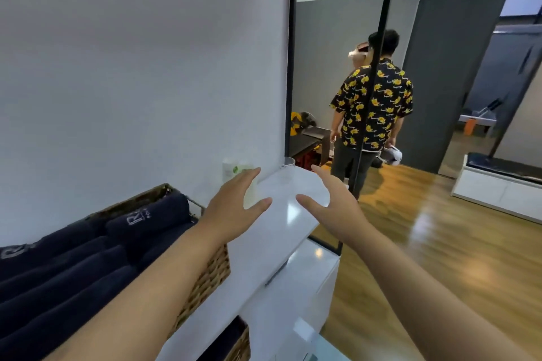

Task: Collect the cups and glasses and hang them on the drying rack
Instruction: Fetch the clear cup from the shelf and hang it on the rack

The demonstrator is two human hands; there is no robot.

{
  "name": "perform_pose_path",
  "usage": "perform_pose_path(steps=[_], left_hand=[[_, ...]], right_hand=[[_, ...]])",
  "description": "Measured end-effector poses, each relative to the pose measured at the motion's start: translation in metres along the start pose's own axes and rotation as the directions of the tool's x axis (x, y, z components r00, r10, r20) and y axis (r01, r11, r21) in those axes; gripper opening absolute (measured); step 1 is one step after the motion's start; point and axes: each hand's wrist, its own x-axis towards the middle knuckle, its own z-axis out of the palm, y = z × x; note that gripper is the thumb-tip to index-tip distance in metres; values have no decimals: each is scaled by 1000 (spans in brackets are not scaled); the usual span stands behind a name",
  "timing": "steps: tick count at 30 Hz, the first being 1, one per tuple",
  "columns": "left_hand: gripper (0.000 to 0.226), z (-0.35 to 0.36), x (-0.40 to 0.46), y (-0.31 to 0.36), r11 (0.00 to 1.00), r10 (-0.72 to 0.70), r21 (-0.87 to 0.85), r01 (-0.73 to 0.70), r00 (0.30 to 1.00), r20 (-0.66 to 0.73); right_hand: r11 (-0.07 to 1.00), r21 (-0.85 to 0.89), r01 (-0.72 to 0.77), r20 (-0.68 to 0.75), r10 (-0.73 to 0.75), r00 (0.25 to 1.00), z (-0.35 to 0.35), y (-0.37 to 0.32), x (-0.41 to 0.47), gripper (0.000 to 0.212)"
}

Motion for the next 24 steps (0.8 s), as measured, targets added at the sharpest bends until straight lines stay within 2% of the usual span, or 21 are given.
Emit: perform_pose_path(steps=[11, 17, 24], left_hand=[[77, 115, 129, -46, 986, -168, -12, 168, 984, -66], [77, 185, 214, -73, 973, -229, 16, 229, 973, -30], [79, 234, 275, -127, 937, -348, -40, 347, 937, -26]], right_hand=[[998, 48, -31, 115, 26, 993, 69, 149, 181, 89], [996, 69, -61, 160, 49, 986, 109, 235, 274, 92], [986, 139, -89, 179, 64, 982, 166, 292, 350, 107]])
